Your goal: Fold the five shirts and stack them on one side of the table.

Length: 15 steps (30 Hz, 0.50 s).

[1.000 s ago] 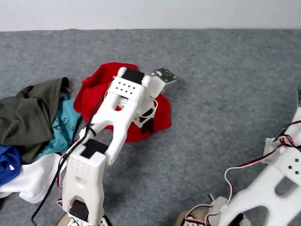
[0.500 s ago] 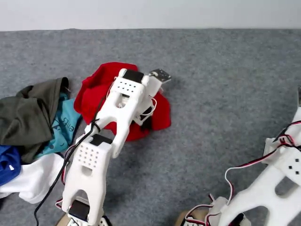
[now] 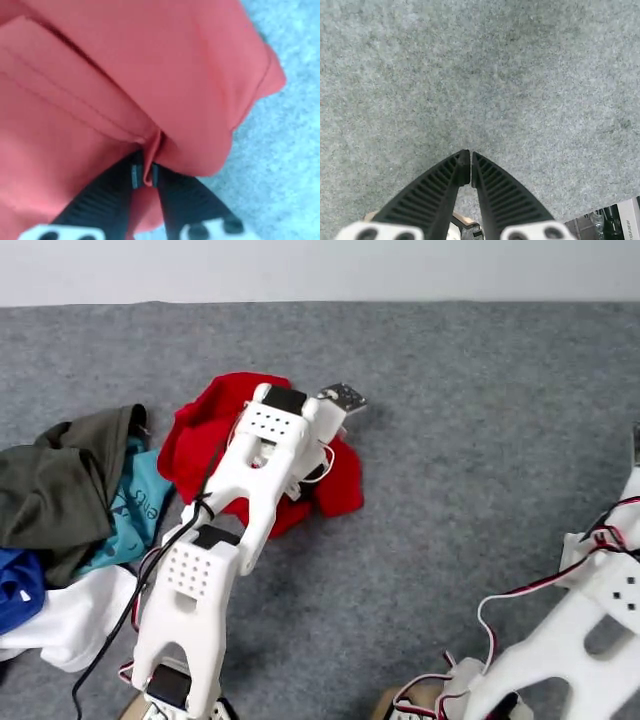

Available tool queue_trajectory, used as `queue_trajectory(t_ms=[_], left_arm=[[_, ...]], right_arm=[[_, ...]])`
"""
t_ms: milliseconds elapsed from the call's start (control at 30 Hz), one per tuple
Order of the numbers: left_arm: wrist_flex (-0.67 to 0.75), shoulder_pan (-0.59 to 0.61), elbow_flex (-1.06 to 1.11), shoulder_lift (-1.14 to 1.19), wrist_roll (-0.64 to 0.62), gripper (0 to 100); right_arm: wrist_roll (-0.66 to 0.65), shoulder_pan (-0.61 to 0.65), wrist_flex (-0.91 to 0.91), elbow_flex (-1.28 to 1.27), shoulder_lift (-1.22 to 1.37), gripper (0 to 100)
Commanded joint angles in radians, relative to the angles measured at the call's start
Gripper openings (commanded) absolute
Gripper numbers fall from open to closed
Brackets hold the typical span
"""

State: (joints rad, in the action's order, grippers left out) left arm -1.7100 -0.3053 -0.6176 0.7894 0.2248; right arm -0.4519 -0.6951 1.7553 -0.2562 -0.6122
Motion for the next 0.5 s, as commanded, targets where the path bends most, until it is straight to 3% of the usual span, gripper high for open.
queue_trajectory(t_ms=[0,267,467], left_arm=[[-0.043,0.006,-0.035,-0.141,0.017,0],[-0.044,0.055,-0.025,-0.437,0.011,0],[-0.044,0.181,-0.025,-0.712,0.009,0]], right_arm=[[-0.006,-0.007,0.038,0.008,-0.012,2.8],[-0.008,-0.007,0.038,0.011,-0.012,2.5],[-0.008,-0.007,0.036,0.012,-0.012,2.5]])
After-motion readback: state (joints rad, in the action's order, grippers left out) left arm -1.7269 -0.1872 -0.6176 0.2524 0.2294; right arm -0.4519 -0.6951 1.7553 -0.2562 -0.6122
